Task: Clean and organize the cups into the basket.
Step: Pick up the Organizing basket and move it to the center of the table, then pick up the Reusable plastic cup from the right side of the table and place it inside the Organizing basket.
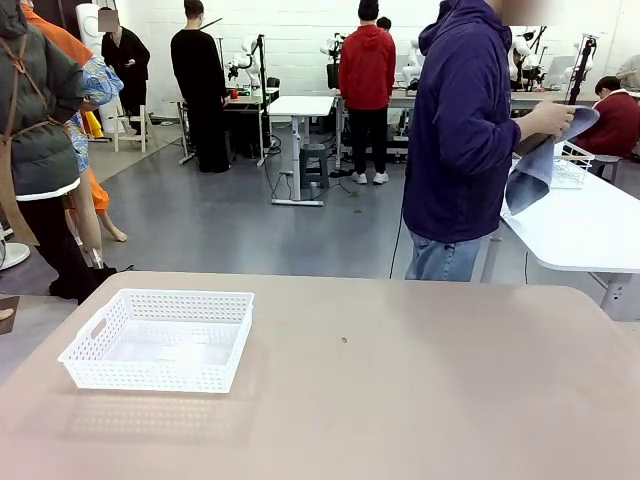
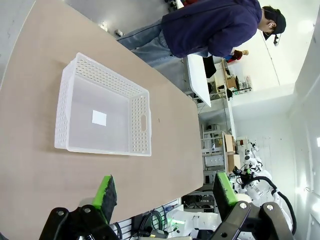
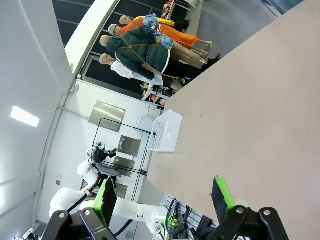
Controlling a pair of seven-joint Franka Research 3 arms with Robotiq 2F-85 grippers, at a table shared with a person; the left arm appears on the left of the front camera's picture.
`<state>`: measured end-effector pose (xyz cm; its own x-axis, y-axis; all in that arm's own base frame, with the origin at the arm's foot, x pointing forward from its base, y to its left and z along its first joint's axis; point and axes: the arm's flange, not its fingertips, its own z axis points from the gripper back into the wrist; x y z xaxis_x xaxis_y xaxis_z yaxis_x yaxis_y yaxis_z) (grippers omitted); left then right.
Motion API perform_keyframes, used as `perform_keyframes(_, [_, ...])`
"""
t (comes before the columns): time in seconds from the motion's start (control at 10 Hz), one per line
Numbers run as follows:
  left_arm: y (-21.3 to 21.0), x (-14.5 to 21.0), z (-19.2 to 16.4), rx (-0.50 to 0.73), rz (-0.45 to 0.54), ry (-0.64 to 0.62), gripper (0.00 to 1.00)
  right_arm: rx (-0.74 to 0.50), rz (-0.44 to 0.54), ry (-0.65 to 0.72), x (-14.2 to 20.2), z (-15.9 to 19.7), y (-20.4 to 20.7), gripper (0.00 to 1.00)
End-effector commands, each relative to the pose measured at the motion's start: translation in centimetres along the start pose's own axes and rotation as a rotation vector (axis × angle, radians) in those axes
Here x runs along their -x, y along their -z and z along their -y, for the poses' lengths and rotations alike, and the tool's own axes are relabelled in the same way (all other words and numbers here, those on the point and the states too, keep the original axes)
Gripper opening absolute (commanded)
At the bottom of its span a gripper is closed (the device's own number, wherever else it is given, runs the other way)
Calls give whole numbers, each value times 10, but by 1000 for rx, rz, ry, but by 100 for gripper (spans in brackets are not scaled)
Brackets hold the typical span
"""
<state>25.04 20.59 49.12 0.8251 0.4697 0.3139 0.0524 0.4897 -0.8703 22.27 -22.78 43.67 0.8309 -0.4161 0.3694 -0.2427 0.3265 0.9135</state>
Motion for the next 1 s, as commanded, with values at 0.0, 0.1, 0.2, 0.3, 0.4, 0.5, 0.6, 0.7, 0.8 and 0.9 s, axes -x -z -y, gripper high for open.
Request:
perform_keyframes(0.0, [-2,1,1,12,6,11,100,-9,1,-15,0,0,-1,100])
perform_keyframes(0.1, [-2,1,1,12,6,11,100,-9,1,-15,0,0,-1,100])
perform_keyframes(0.2, [-2,1,1,12,6,11,100,-9,1,-15,0,0,-1,100])
perform_keyframes(0.3, [-2,1,1,12,6,11,100,-9,1,-15,0,0,-1,100])
perform_keyframes(0.4, [-2,1,1,12,6,11,100,-9,1,-15,0,0,-1,100])
perform_keyframes(0.5, [-2,1,1,12,6,11,100,-9,1,-15,0,0,-1,100])
perform_keyframes(0.6, [-2,1,1,12,6,11,100,-9,1,-15,0,0,-1,100])
perform_keyframes(0.7, [-2,1,1,12,6,11,100,-9,1,-15,0,0,-1,100])
perform_keyframes(0.8, [-2,1,1,12,6,11,100,-9,1,-15,0,0,-1,100])
perform_keyframes(0.9, [-2,1,1,12,6,11,100,-9,1,-15,0,0,-1,100])
